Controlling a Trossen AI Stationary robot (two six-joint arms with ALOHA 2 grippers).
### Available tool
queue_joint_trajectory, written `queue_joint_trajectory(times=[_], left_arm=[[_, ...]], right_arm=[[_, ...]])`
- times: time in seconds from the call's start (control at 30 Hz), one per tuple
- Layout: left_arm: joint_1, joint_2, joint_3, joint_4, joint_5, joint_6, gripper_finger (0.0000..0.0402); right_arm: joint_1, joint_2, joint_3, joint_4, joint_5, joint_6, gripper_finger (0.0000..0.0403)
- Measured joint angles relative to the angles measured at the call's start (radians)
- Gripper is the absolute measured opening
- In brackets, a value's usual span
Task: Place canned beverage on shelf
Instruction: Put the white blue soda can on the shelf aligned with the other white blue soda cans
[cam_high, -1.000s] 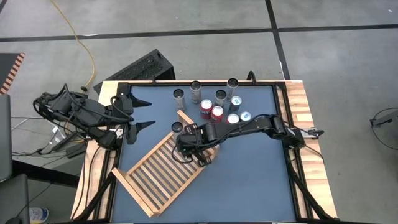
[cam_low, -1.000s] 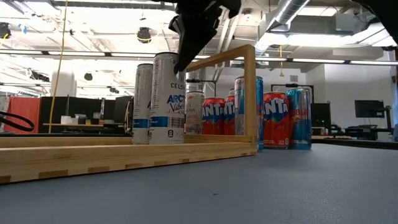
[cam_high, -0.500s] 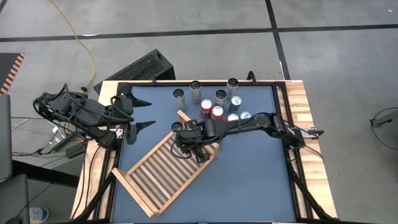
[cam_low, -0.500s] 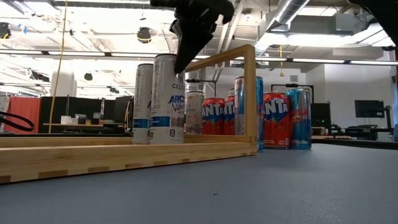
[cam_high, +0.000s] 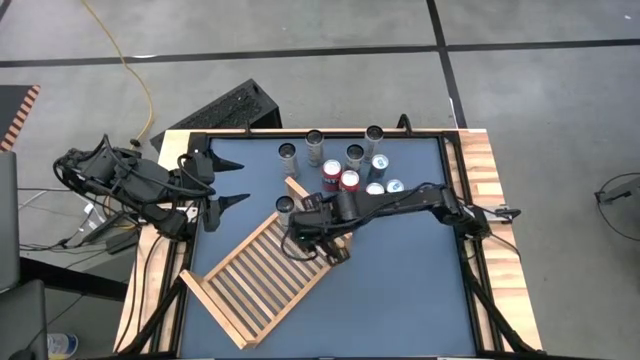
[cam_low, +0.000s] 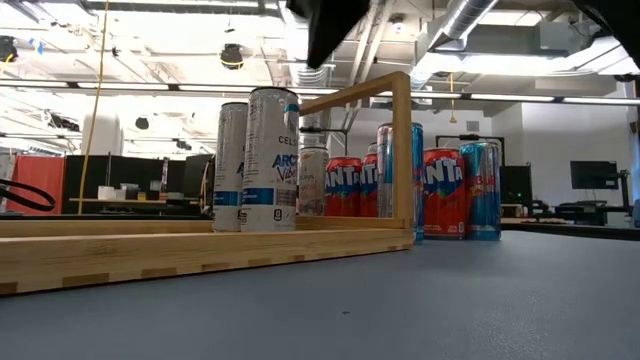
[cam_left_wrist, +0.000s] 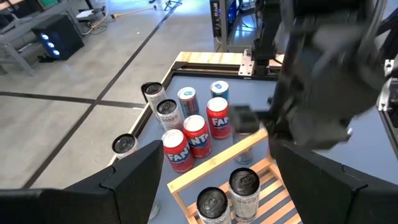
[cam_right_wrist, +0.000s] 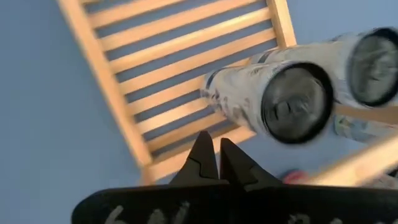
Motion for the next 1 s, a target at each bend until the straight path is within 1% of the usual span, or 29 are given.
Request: queue_joint_trajectory(times=[0.13, 0.23, 0.3, 0.37, 0.47, 0.53, 0.6, 0.73, 0.83, 0.93, 1.0], left_arm=[[0.000, 0.000, 0.000, 0.000, -0.018, -0.006, 0.0297], [0.000, 0.000, 0.000, 0.002, -0.022, -0.009, 0.0297], [0.000, 0.000, 0.000, 0.012, -0.022, -0.016, 0.0297], [0.000, 0.000, 0.000, 0.012, -0.023, -0.040, 0.0297], [0.000, 0.000, 0.000, 0.015, -0.023, -0.079, 0.0297], [0.000, 0.000, 0.000, 0.016, -0.024, -0.097, 0.0297], [0.000, 0.000, 0.000, 0.015, -0.024, -0.127, 0.0297], [0.000, 0.000, 0.000, 0.014, -0.025, -0.165, 0.0297], [0.000, 0.001, 0.000, 0.008, -0.025, -0.204, 0.0297], [0.000, 0.009, 0.000, 0.003, -0.024, -0.229, 0.0297], [0.000, 0.014, -0.001, -0.003, -0.023, -0.237, 0.0297]], right_arm=[[-0.008, -0.103, -0.038, -0.031, 0.007, 0.009, 0.0000], [-0.043, -0.180, -0.038, -0.054, 0.057, 0.060, 0.0000], [-0.086, -0.233, -0.038, -0.060, 0.082, 0.102, 0.0000], [-0.140, -0.283, -0.038, -0.062, 0.086, 0.159, 0.0000], [-0.244, -0.346, -0.037, -0.122, 0.086, 0.221, 0.0017], [-0.317, -0.374, -0.037, -0.163, 0.086, 0.241, 0.0043], [-0.385, -0.398, -0.051, -0.155, 0.086, 0.237, 0.0080], [-0.504, -0.431, -0.087, -0.156, 0.086, 0.109, 0.0173], [-0.587, -0.433, -0.115, -0.159, 0.078, 0.044, 0.0241], [-0.645, -0.433, -0.159, -0.127, 0.041, -0.010, 0.0289], [-0.674, -0.434, -0.193, -0.102, 0.002, -0.040, 0.0309]])
